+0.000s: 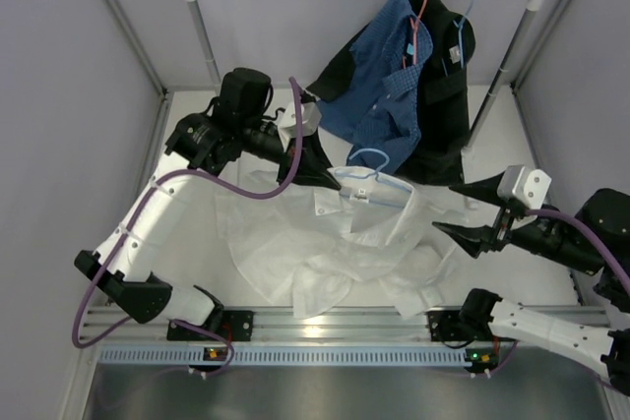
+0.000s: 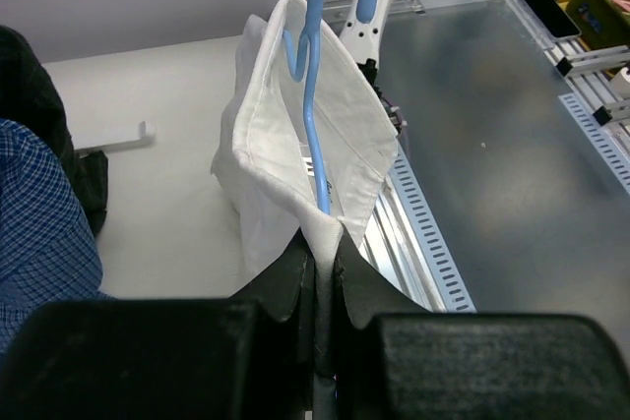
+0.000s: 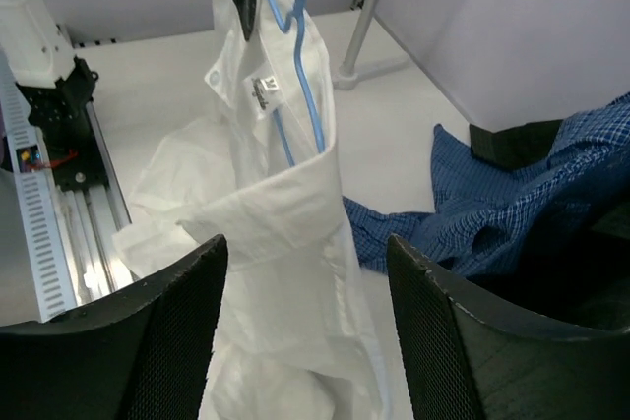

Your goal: Place the shirt on the hanger

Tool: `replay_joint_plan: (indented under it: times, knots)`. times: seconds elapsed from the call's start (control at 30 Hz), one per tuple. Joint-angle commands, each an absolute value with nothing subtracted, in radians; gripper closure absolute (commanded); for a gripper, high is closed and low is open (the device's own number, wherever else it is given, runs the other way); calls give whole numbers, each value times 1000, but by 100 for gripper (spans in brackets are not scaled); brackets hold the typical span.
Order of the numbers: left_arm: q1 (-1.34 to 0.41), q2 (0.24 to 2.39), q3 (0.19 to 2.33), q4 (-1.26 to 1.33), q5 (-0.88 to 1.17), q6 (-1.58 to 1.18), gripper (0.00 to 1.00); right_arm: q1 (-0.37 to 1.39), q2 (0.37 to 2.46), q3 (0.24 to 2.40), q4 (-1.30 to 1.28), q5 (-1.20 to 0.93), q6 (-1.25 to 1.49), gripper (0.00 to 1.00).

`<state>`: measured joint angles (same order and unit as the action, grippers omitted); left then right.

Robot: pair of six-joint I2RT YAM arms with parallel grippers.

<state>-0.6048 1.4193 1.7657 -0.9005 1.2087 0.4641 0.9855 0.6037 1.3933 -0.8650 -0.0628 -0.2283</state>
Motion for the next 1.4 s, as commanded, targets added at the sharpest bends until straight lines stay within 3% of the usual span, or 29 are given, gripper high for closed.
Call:
replay_joint_plan:
  times: [0.0,0.13,0.3,0.4,0.9,1.0,1.07,1.2,1.27,1.37]
  knots:
    - [-607,1398,1789,-922,1342,529,100,996,658,1428,-976,-5,-261,39]
    - [-607,1385,1787,-922,1382,537,100,994,736,1445,-965,-63,-305,45]
    - [-607,1374,1789,-922,1402,531,100,994,744,1447,-888,-302,-319,46]
    - [-609,1368,1787,-922,1430,534,100,994,758,1440,-868,-304,-327,48]
    - [-609,1345,1779,-922,1477,548,100,985,830,1425,-795,-363,-321,71]
    - [-609,1347,1772,-922,1471,551,100,980,842,1439,-796,-403,-316,69]
    - [-609,1347,1770,-923,1462,551,100,979,850,1439,-798,-425,-313,63]
    - [-609,1348,1763,-923,1454,551,100,968,847,1427,-798,-454,-310,63]
    - [-609,1347,1758,-923,1450,552,100,956,850,1428,-796,-468,-310,77]
    - [-609,1345,1755,-923,1451,555,100,943,857,1436,-798,-483,-310,90]
